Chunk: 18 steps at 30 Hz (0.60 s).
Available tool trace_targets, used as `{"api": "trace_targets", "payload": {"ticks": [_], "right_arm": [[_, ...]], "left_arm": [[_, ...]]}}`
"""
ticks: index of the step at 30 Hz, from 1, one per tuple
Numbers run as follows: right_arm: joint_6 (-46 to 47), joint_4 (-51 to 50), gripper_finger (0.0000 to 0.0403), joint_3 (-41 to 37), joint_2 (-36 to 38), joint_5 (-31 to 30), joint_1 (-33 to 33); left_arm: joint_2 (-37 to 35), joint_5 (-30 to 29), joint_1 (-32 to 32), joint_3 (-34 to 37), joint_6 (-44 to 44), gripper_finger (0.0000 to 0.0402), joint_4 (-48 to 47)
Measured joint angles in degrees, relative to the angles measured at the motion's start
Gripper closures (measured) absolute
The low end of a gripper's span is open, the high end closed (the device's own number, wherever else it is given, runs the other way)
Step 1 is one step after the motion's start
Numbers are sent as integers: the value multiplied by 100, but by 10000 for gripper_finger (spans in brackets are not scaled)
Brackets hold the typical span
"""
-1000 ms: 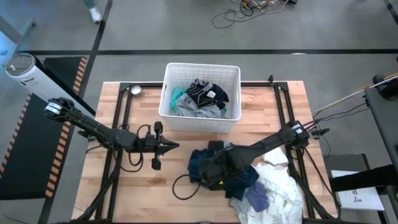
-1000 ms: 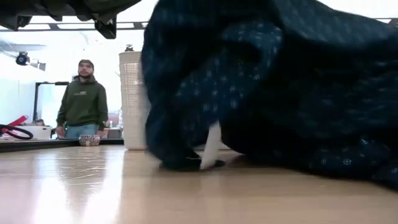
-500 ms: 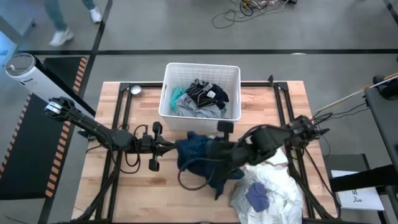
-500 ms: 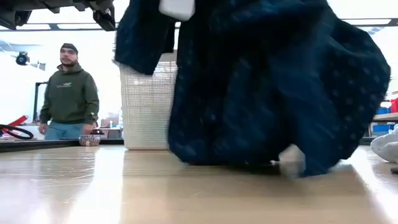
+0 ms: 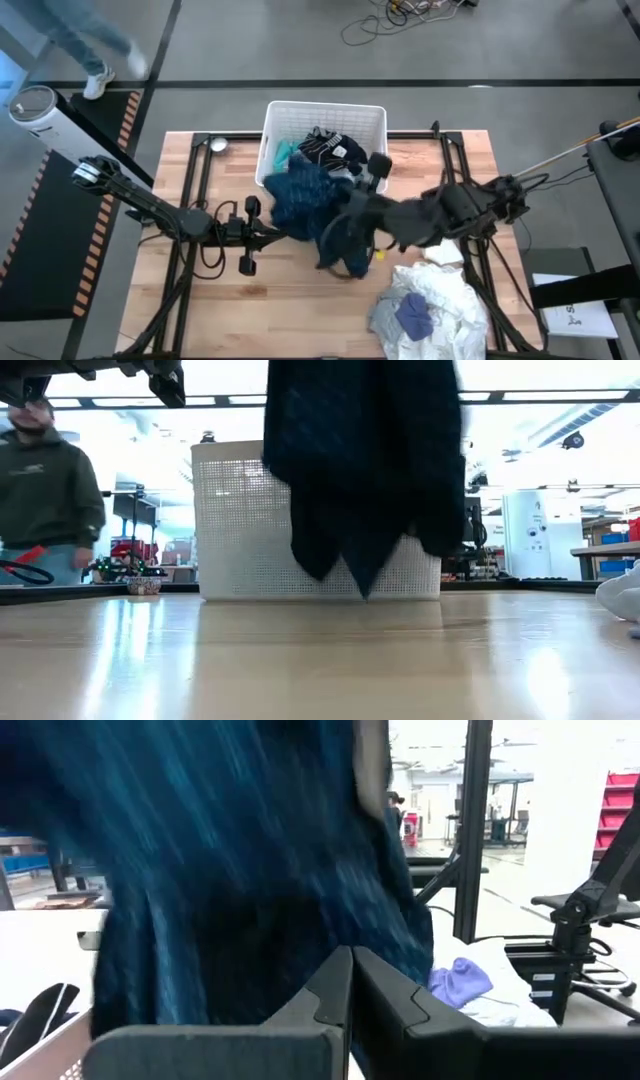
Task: Sort clothes
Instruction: Put the blue polo shirt into the laundry organizer
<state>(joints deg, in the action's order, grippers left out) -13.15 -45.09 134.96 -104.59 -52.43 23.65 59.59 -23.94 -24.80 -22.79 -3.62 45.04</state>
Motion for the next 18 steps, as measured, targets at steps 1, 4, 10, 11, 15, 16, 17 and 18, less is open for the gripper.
{"api": "trace_targets", "payload": {"ticks": [1, 4, 10, 11, 15, 16, 17, 18], "right_arm": [[-354, 375, 377, 0, 21, -89, -33], [-1414, 1696, 377, 2, 43, -186, -204], [-3349, 4185, 377, 2, 56, -176, -676], [-3584, 4506, 377, 3, 60, -175, -775], [-4097, 5202, 377, 4, 94, -35, -1197], [-4122, 5244, 377, 4, 108, 35, -1315], [-4130, 5299, 377, 4, 118, 99, -1434], [-4112, 5321, 377, 4, 136, 144, -1552]], "left_arm": [[0, 2, -2, 0, -3, 402, 0], [0, 2, -2, 0, -18, 402, 0], [0, 4, -2, 0, -20, 402, -1], [0, 4, -2, 0, -18, 402, -1], [0, 5, -2, 0, -19, 402, -3], [0, 6, -2, 0, -17, 402, -4], [0, 7, -2, 0, -17, 402, -3], [0, 5, -2, 0, -17, 402, -4]]}}
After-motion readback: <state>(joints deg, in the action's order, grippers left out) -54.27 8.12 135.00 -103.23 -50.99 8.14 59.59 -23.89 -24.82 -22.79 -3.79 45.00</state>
